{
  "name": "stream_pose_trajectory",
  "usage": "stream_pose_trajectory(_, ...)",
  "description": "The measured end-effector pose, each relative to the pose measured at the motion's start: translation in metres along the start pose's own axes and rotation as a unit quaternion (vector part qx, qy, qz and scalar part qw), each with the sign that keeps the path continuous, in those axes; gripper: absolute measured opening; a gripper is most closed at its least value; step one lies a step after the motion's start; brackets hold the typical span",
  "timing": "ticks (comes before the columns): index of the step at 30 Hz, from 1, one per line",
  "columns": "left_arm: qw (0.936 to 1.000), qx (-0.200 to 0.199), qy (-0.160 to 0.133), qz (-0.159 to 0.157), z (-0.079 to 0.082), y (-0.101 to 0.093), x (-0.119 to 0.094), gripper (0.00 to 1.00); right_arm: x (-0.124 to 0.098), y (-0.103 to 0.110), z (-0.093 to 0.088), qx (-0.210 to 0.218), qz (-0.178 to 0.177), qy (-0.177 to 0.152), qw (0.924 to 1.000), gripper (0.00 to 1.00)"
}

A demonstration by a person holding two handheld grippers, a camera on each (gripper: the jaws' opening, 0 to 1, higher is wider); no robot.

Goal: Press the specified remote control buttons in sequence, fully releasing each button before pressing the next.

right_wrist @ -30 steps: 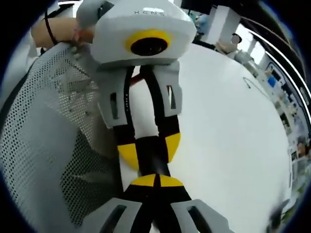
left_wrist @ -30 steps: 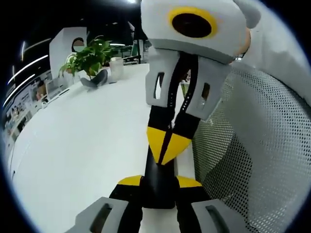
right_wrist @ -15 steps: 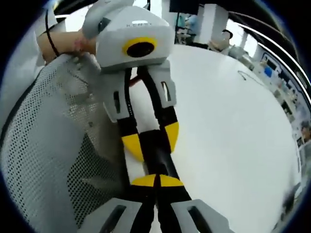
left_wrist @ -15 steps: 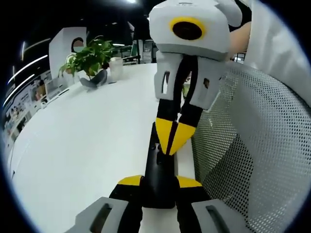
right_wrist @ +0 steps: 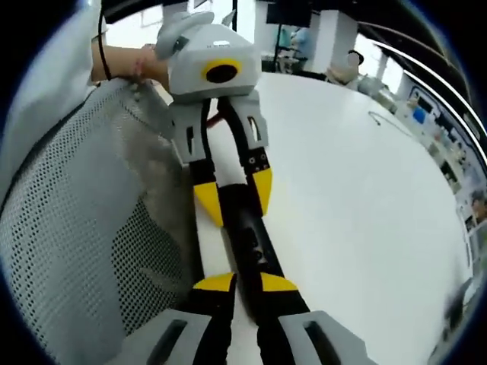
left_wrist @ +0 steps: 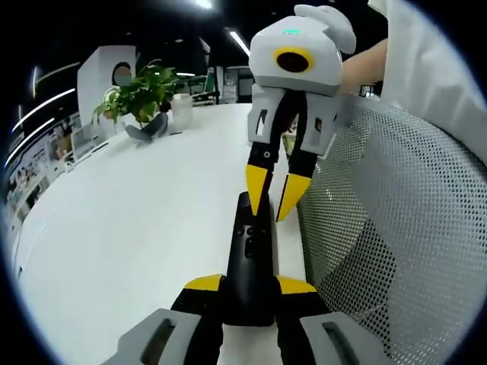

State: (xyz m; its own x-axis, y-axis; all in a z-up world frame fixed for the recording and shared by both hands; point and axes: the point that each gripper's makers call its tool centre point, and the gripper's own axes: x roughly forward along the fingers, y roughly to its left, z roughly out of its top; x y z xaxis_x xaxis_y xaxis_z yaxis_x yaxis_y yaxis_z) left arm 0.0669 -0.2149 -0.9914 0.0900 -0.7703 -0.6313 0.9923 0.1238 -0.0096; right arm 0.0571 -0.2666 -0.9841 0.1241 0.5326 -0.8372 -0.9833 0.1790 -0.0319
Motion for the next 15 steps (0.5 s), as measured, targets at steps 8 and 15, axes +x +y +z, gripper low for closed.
stream_pose_trajectory(8, 1.0, -0.002, -0.006, -0.002, 0.001, 0.0, -0.001, 0.25, 0.001, -0.013, -0.005, -0.008, 0.018, -0.006, 0.9998, 0.19)
stream_pose_trajectory(15, 0.9999, -0.002, -0.009, -0.003, 0.001, 0.001, 0.0, 0.25, 0.009, -0.014, -0.003, -0.02, 0.039, -0.014, 0.9989, 0.22)
